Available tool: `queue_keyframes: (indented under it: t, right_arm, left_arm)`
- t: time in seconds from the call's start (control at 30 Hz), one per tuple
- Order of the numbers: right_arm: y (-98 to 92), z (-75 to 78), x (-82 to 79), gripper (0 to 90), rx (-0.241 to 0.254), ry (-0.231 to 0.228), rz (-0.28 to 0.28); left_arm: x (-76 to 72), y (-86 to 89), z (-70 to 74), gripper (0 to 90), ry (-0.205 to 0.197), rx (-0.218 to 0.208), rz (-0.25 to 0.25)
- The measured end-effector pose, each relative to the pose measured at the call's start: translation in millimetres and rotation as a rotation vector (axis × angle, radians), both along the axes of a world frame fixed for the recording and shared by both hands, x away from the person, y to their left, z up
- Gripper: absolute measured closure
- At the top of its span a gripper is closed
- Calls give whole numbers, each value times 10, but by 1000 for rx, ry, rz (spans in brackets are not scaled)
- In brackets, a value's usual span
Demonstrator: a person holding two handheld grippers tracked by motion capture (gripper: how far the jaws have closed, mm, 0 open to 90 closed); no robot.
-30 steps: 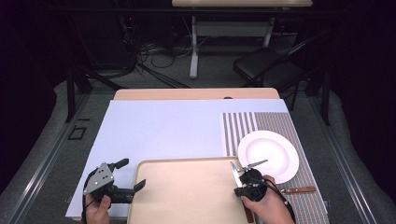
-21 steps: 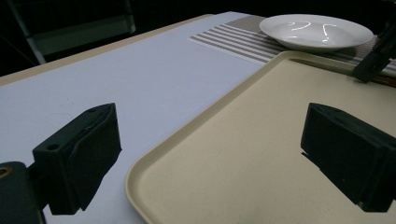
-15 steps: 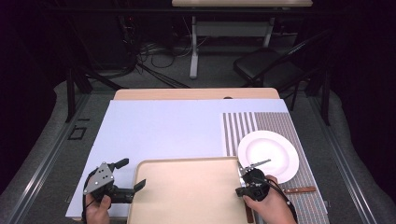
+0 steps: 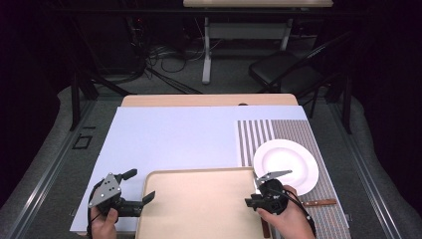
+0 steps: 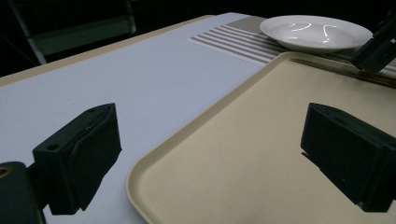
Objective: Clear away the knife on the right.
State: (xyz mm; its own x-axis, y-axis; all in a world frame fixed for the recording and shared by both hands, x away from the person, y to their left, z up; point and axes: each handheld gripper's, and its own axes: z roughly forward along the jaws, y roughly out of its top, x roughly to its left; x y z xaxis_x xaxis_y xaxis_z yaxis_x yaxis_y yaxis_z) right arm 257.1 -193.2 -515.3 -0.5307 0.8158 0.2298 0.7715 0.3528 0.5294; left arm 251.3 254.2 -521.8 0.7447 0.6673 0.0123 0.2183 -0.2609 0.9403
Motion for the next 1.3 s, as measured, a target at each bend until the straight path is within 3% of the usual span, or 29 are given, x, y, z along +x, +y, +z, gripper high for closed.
queue_keyframes:
  t: [0.07, 0.1, 0.17, 0.23, 0.27, 0.3, 0.43, 0.53, 0.67, 0.83, 0.97, 1.17, 1.3]
  right_arm:
    - [14, -22, -4, 645, 42, -72, -7]
    - [4, 9, -5, 634, 18, -55, 5]
    - [1, 15, -4, 632, 19, -85, 27]
    - [-22, 60, 0, 639, -12, -54, 70]
    - [-16, 39, 4, 644, 23, -88, 65]
    - [-22, 47, 2, 641, 34, -88, 68]
    - [-35, 62, -2, 634, 28, -138, 81]
    - [-57, 70, 5, 616, 38, -127, 83]
    - [-103, 81, -28, 591, 36, -155, 93]
    - [-236, 103, -84, 533, 42, -172, 82]
    - [-389, 125, -150, 476, 1, -240, 69]
    - [-559, 138, -192, 365, -4, -251, 49]
    - [-615, 123, -193, 284, -37, -277, 55]
  left_arm:
    - [-3, -3, 0, 51, -3, 0, 4]
    - [-4, -3, 1, 51, -3, 0, 4]
    - [-5, 1, 3, 51, -3, 2, 0]
    - [-8, 2, 8, 51, -3, -3, 0]
    - [-9, 1, 9, 51, -4, -5, -1]
    - [-9, 2, 11, 51, -3, -2, -2]
    - [-13, 5, 9, 51, -3, -3, 0]
    - [-20, 10, 8, 51, -8, -13, 6]
    - [-19, 14, 13, 51, -7, -13, 0]
    - [-20, 10, 10, 51, -3, -14, -2]
    - [-25, 19, 7, 51, -7, -17, 4]
    - [-41, 29, 13, 51, -4, -11, 9]
    - [-44, 29, 13, 51, -3, -6, 11]
